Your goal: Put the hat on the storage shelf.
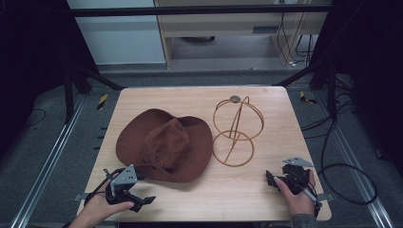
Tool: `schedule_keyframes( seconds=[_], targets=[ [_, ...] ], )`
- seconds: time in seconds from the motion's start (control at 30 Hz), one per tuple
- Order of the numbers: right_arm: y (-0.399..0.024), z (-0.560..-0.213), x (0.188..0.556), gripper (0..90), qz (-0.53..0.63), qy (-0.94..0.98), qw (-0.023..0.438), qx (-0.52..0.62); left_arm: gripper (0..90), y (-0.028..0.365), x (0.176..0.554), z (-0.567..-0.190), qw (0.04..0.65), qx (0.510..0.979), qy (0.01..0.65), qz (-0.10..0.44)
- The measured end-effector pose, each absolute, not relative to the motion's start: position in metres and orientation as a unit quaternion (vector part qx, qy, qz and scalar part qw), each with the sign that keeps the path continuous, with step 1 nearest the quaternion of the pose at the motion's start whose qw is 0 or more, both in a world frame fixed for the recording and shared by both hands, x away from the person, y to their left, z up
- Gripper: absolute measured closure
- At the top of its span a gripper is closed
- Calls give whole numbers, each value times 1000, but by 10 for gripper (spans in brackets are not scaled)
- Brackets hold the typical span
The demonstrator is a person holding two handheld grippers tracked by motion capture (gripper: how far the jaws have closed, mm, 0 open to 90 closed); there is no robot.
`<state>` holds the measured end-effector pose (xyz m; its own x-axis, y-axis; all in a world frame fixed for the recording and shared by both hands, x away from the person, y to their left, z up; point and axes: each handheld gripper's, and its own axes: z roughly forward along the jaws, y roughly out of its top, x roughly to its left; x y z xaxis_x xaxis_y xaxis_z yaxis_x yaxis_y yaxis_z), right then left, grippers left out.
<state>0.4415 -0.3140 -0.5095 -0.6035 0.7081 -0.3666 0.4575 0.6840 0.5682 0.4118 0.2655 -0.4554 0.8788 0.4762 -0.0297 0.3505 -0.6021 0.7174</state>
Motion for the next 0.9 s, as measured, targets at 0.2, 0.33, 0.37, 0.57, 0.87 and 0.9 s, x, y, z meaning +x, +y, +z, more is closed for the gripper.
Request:
schedule_keyframes(
  seconds=[0.2,0.33,0.37,0.57,0.87,0.9],
  targets=[
    [-314,-510,441,5,213,869,294,335,118,262,425,-439,387,885,243,93],
    [-314,-510,442,5,213,869,294,335,112,258,441,-422,377,885,251,110],
    [-314,-509,441,5,213,870,293,335,109,257,445,-419,374,885,252,113],
    [-314,-510,441,5,213,869,294,335,108,253,481,-400,355,883,282,122],
    [-314,-509,442,5,213,870,293,335,99,240,519,-387,314,893,299,123],
    [-314,-509,442,5,213,870,293,335,99,237,526,-383,310,893,302,124]
  ],
)
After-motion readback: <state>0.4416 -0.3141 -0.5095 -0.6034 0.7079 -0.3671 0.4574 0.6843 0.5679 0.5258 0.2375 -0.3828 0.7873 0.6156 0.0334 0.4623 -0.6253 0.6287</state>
